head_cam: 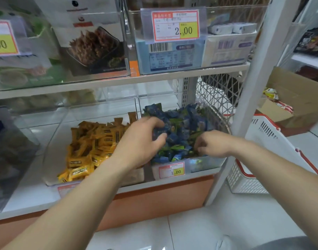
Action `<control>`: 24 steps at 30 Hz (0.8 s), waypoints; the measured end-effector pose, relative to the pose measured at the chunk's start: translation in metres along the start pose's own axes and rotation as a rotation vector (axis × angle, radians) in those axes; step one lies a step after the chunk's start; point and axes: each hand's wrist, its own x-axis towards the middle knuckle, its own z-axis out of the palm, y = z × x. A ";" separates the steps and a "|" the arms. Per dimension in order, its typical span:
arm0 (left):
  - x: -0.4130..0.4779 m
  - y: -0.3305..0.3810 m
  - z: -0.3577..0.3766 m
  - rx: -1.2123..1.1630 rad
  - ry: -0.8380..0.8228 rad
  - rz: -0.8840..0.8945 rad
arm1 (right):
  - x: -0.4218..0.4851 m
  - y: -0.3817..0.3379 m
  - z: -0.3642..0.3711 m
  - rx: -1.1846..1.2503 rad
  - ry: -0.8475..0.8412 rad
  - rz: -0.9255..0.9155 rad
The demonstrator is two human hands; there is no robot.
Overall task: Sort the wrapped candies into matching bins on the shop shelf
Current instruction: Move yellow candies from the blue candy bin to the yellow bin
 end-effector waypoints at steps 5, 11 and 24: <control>-0.002 0.035 0.059 -0.166 -0.317 0.030 | 0.007 -0.008 -0.001 -0.196 -0.086 0.090; 0.025 0.032 0.091 -0.126 -0.528 -0.131 | 0.016 0.005 0.006 0.089 -0.278 0.153; 0.050 0.036 0.111 -0.054 -0.793 -0.278 | 0.023 0.009 0.015 0.247 -0.191 0.171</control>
